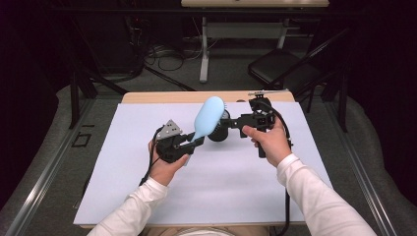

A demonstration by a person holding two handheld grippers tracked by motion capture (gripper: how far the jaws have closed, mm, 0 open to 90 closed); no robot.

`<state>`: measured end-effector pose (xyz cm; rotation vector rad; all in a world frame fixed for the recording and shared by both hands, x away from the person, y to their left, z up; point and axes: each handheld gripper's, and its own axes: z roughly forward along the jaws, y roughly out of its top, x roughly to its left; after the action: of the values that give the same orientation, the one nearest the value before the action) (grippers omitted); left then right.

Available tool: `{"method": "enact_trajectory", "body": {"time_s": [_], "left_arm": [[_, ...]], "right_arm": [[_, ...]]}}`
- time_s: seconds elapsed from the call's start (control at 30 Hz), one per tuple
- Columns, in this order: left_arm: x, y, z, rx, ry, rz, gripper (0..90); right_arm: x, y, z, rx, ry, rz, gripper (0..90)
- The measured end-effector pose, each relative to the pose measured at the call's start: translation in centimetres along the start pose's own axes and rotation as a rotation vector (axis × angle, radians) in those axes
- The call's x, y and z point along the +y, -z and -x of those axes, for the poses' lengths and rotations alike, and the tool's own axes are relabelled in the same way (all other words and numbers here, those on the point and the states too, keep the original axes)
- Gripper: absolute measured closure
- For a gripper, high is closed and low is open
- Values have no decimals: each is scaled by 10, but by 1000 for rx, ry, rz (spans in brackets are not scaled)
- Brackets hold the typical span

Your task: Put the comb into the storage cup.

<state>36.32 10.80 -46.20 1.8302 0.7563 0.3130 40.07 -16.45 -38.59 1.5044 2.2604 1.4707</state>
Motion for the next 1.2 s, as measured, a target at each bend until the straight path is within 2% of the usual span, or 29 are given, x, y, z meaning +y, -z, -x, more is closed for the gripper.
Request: {"method": "enact_trajectory", "body": {"time_s": [0.8, 1.2], "left_arm": [[-2, -3, 4, -8, -12, -7, 695], [-2, -3, 5, -8, -13, -6, 695]], "right_arm": [[7, -14, -14, 36, 8, -17, 72], [9, -24, -19, 58, 4, -19, 143]]}}
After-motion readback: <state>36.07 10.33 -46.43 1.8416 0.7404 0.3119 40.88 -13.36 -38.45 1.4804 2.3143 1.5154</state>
